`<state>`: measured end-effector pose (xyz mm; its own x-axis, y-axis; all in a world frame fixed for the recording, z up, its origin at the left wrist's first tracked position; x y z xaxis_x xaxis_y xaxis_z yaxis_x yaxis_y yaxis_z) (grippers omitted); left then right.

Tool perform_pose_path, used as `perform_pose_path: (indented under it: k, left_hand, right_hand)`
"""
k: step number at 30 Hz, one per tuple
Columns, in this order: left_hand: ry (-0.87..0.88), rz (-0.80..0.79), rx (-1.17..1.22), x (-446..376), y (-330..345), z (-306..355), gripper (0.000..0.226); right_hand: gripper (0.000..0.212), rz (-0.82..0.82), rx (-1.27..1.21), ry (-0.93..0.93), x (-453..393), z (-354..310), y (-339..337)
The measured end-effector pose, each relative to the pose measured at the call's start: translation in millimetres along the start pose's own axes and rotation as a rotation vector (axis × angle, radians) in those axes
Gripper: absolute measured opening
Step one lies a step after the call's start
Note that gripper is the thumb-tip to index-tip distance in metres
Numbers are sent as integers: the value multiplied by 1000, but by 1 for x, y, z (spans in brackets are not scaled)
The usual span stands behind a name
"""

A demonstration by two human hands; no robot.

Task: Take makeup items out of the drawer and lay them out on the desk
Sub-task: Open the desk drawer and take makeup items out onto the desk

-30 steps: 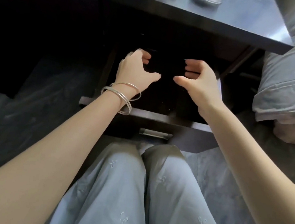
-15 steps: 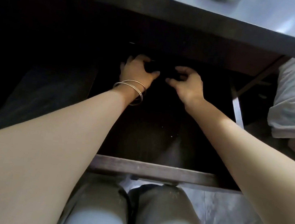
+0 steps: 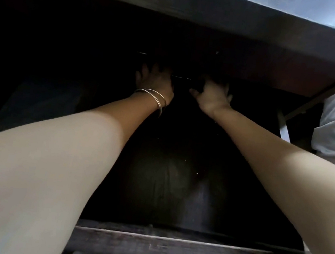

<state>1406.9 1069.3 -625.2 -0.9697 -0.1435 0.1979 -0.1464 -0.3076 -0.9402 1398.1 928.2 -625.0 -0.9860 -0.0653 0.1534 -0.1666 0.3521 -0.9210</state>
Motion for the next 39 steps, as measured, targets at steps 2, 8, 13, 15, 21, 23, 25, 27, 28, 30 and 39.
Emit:
perform_pose_path:
  k: [2, 8, 13, 15, 21, 23, 25, 27, 28, 30, 39]
  left_hand:
    - [-13, 25, -19, 4, -2, -1, 52]
    - [28, -16, -116, 19, -1, -9, 39]
    - [33, -103, 28, 71, -13, -26, 27]
    - [76, -85, 73, 96, -29, -28, 24]
    - [161, 29, 269, 177, -90, -33, 17]
    - [205, 81, 326, 199, -116, -31, 14]
    - [246, 131, 372, 213, -144, -27, 12]
    - [275, 175, 410, 218, -171, -21, 11]
    - [286, 191, 432, 216, -184, -17, 11]
    - [291, 212, 469, 207, -207, -10, 10]
    - [140, 202, 471, 110, -273, -2, 15]
  right_hand:
    - [42, 12, 18, 25, 2, -1, 0]
    - [33, -48, 131, 29, 22, -9, -1]
    - [22, -19, -44, 6, 80, -13, -4]
    - [17, -5, -79, -40, 104, -22, -18]
    - [12, 126, -190, -229, 189, -53, -81]
    - [9, 181, -196, -287, 210, -63, -106]
    - [9, 230, -224, -324, 223, -72, -132]
    - [10, 285, -238, -360, 226, -82, -156]
    - [11, 314, -242, -375, 226, -86, -168]
    - [11, 366, -251, -389, 217, -93, -191]
    - [12, 328, -253, -378, 111, -131, -257]
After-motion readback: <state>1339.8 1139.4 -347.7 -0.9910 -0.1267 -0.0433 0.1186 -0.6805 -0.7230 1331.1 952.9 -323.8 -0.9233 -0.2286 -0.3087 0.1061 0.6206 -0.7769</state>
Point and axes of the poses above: each hand's wrist, its own x-axis away from the middle knuckle, its own y-axis out of the palm, z = x × y, the point moved 7 cm from there along -x, towards the middle knuckle, and after that the axes turned 12 degrees about -y, right-handed, at the moved point
